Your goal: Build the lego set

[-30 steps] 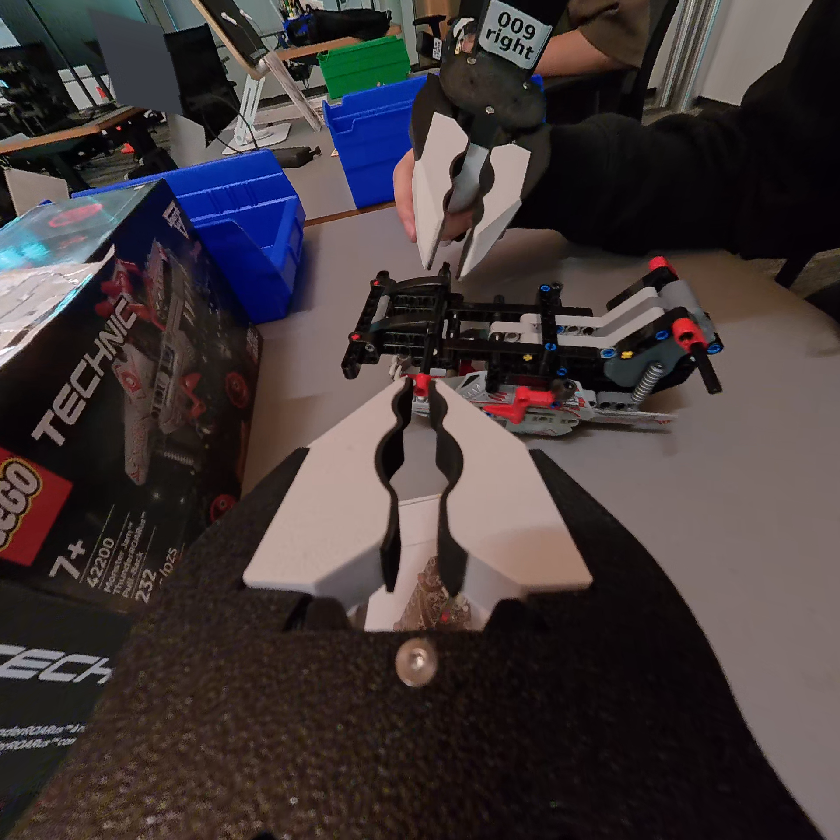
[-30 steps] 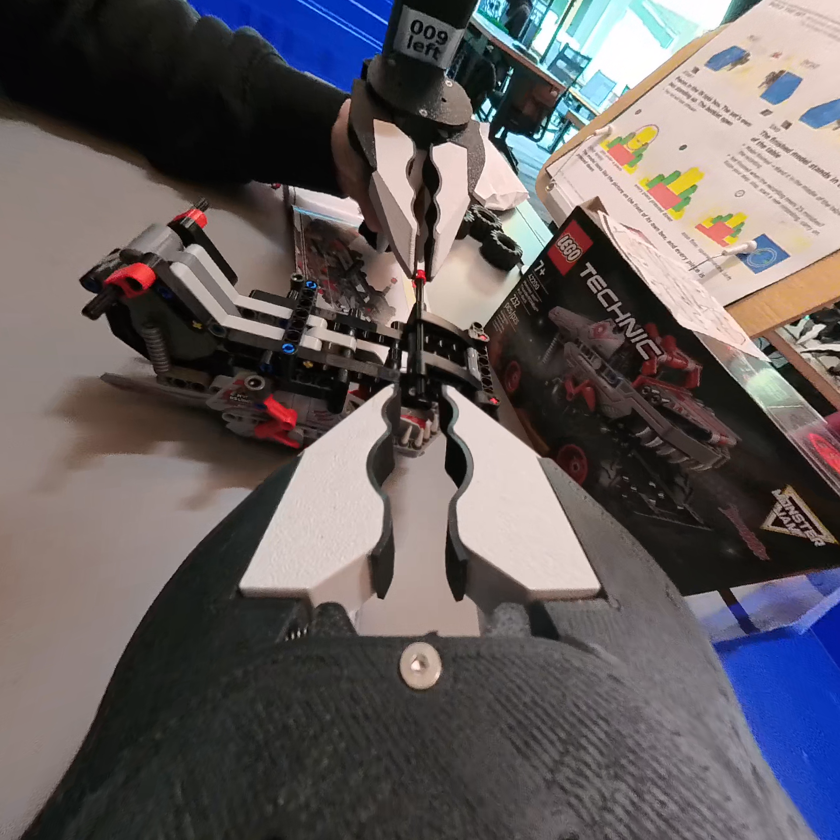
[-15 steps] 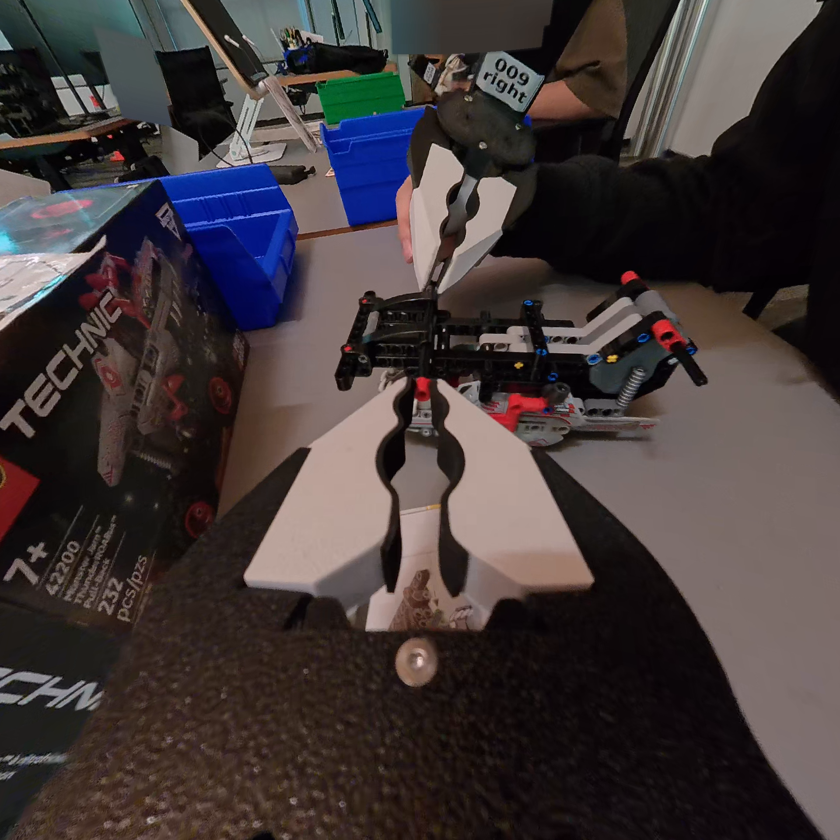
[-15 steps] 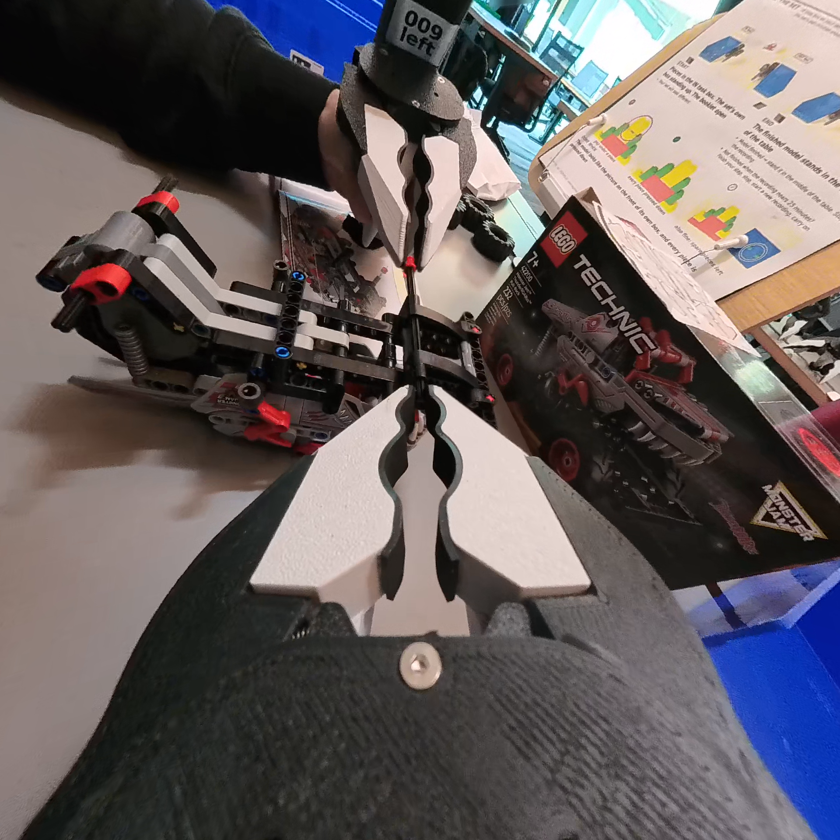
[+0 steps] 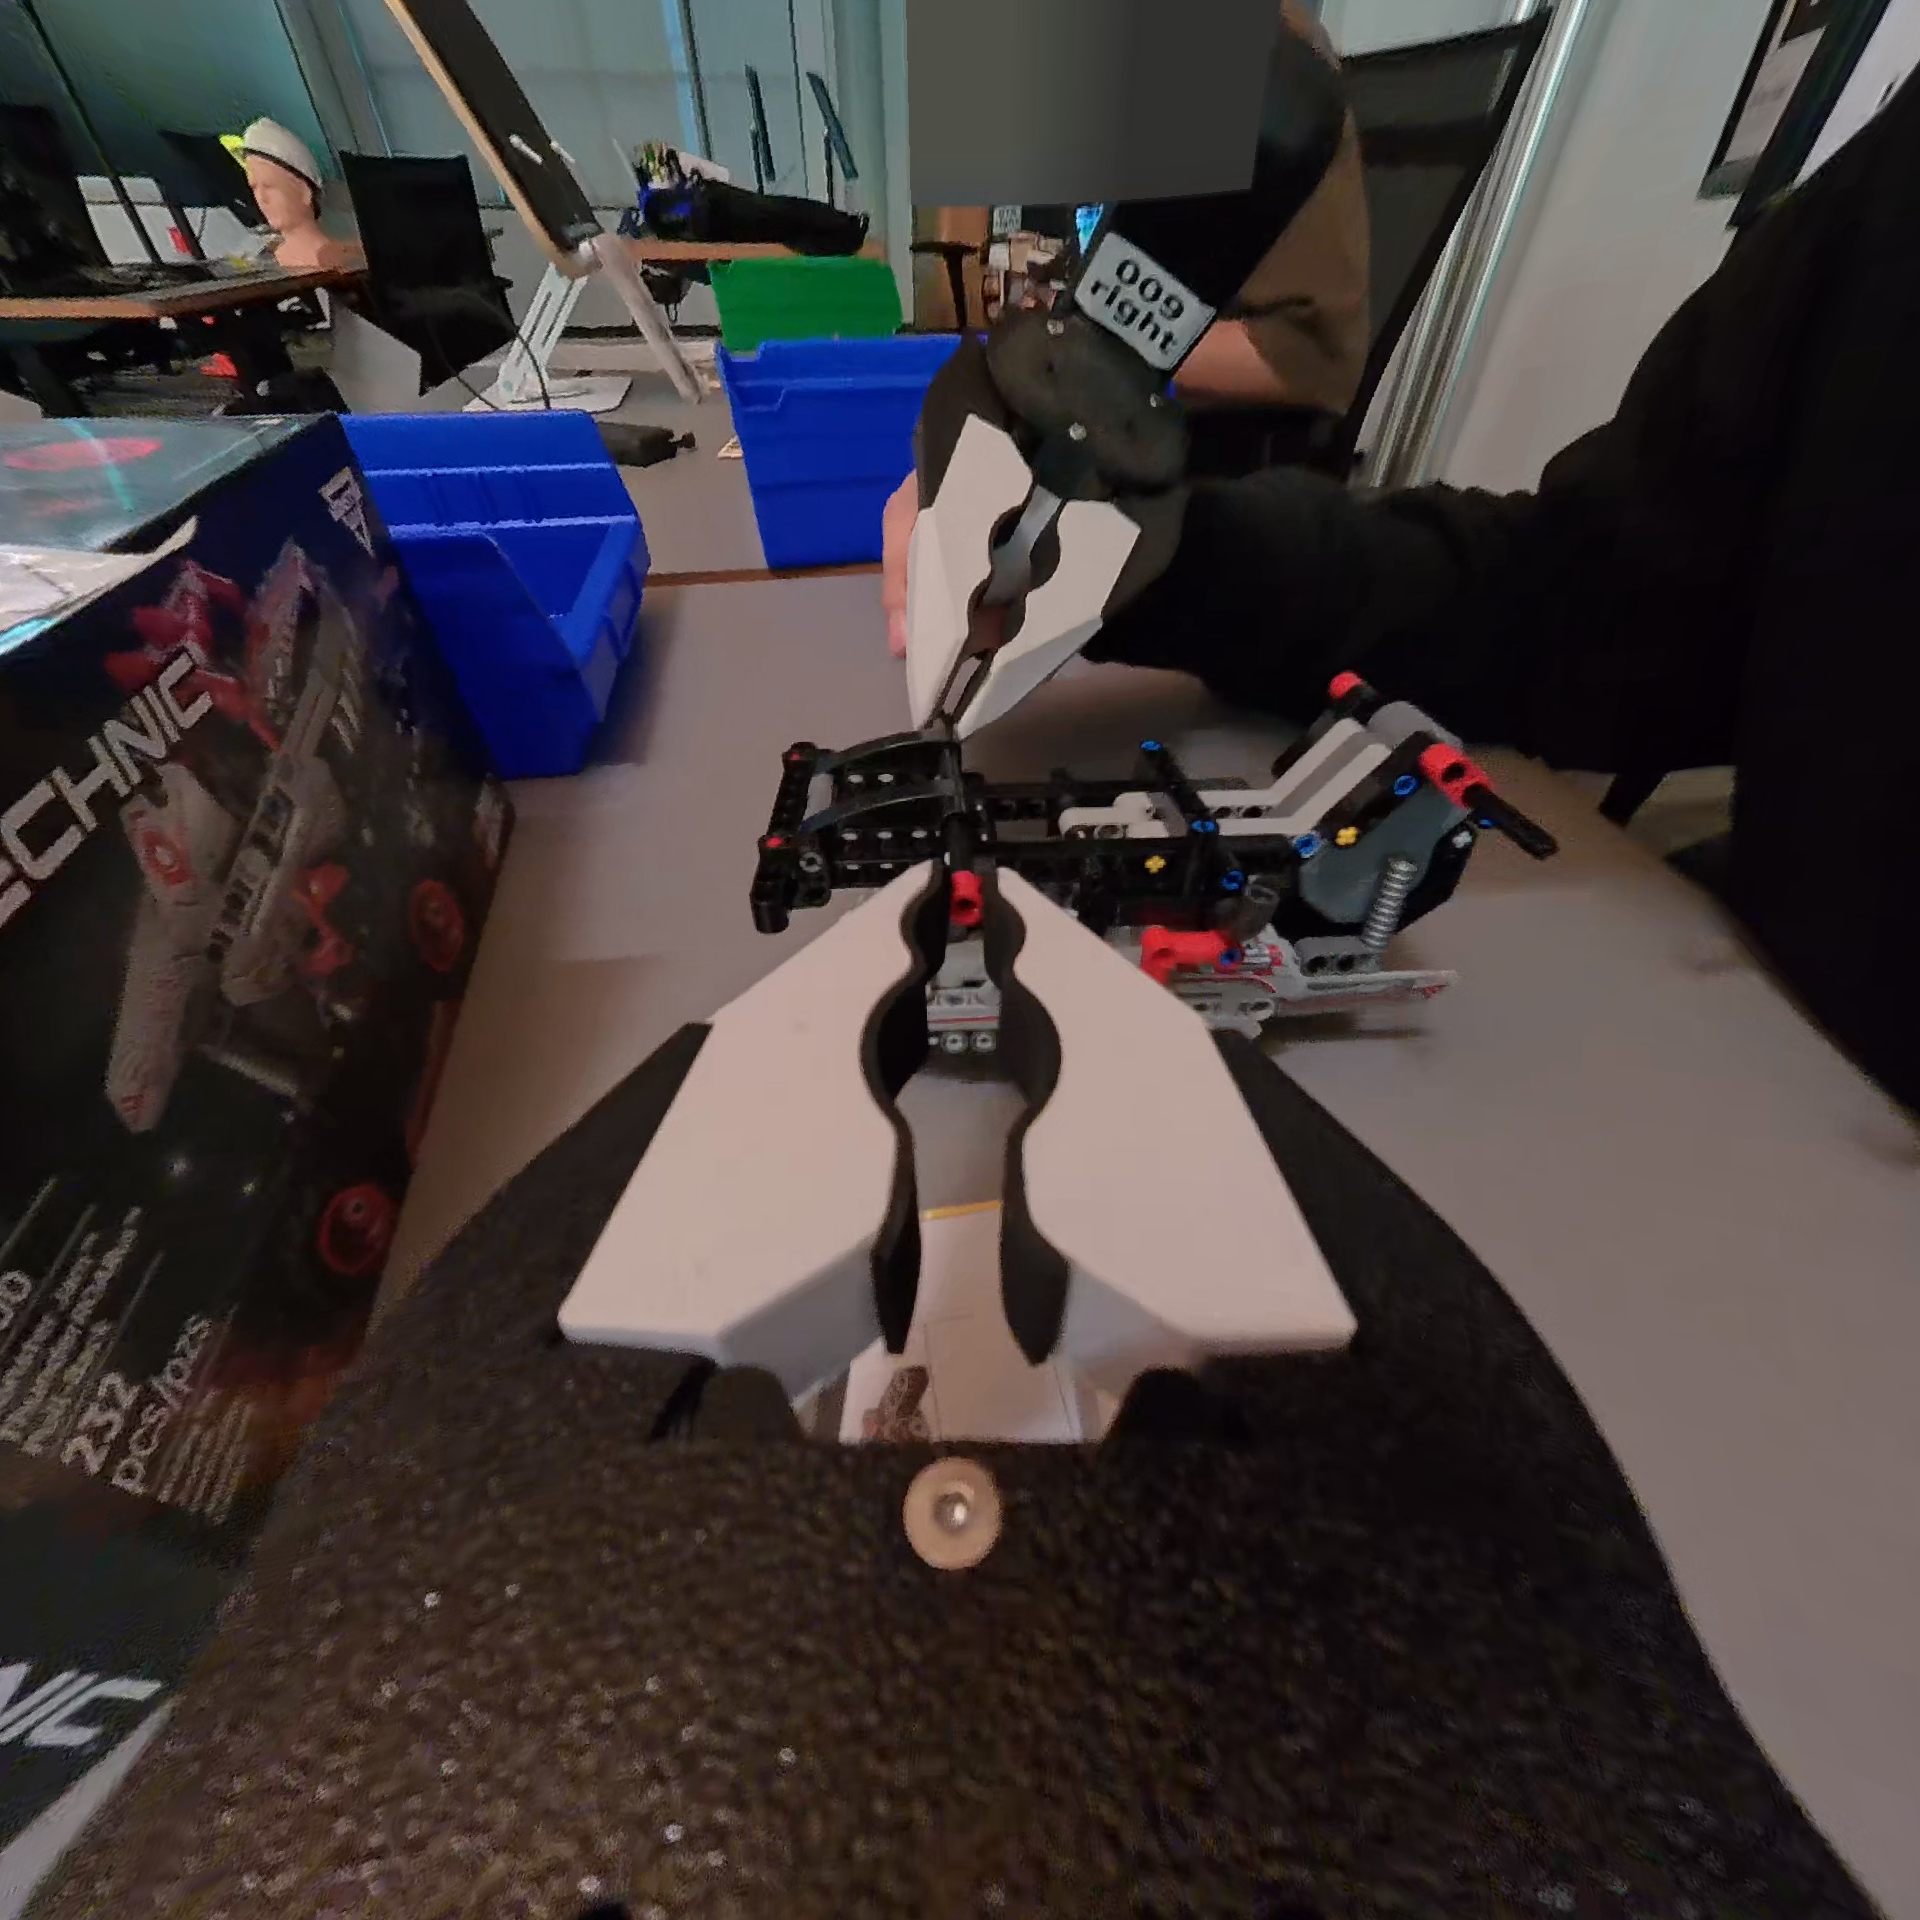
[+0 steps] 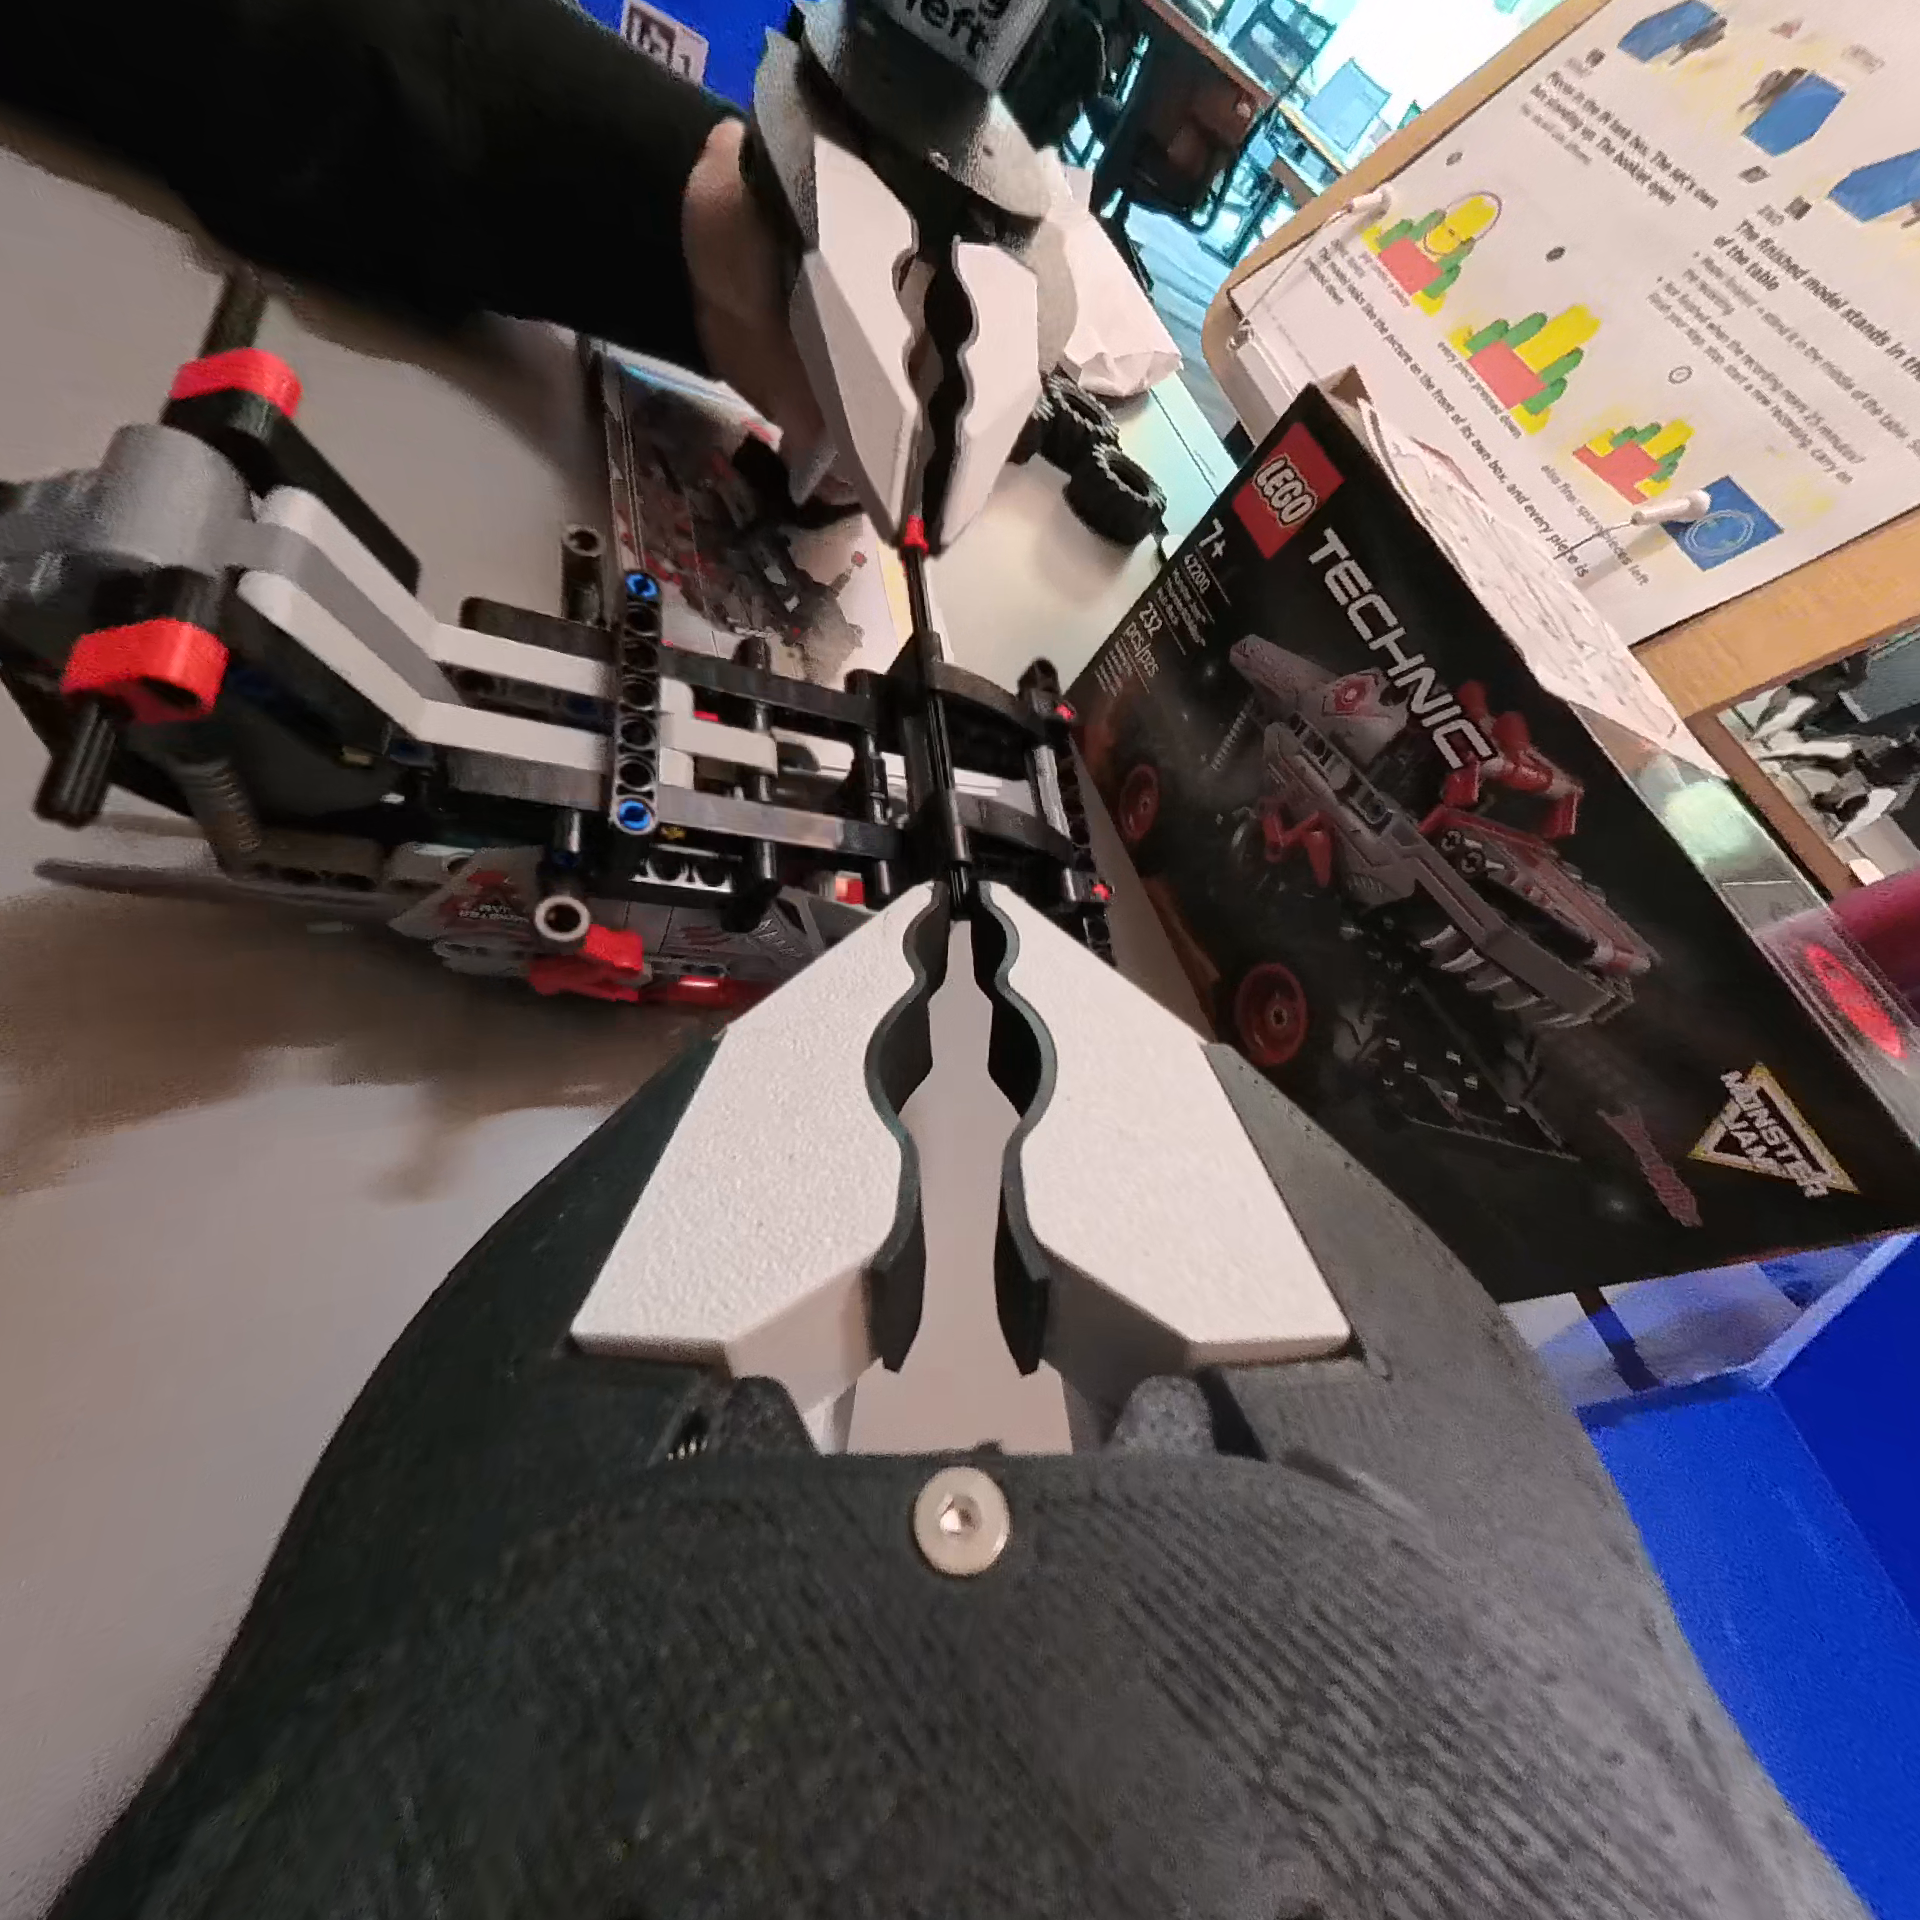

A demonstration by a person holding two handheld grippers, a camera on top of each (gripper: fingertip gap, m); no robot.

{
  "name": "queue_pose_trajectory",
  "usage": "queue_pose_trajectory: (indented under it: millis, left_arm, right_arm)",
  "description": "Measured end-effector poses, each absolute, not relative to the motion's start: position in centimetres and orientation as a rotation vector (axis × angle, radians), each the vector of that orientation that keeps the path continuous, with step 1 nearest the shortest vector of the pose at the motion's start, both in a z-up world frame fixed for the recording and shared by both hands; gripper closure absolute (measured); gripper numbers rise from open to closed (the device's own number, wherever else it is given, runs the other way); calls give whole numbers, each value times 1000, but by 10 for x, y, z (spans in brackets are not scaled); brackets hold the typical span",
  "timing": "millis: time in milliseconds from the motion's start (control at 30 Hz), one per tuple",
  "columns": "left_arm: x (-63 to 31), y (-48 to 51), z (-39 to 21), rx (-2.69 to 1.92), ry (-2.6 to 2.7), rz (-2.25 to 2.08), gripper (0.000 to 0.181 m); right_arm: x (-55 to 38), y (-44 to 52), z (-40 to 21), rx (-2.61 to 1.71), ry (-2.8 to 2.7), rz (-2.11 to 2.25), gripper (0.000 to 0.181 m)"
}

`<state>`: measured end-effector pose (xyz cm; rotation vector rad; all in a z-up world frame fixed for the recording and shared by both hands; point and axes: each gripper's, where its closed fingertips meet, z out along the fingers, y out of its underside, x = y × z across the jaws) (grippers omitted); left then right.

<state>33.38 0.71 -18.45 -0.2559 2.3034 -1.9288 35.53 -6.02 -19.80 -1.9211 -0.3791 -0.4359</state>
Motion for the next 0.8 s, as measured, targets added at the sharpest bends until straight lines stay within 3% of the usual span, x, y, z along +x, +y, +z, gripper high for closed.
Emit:
queue_pose_trajectory:
  millis: [33,800]
  left_arm:
    - [335,7,-186,-266,2307,-1914,178]
    - [341,-10,-190,-276,2293,-1800,179]
  right_arm:
    - [356,-61,-198,-1923,-379,-440,179]
    - [357,-52,-199,-1937,-404,-533,179]
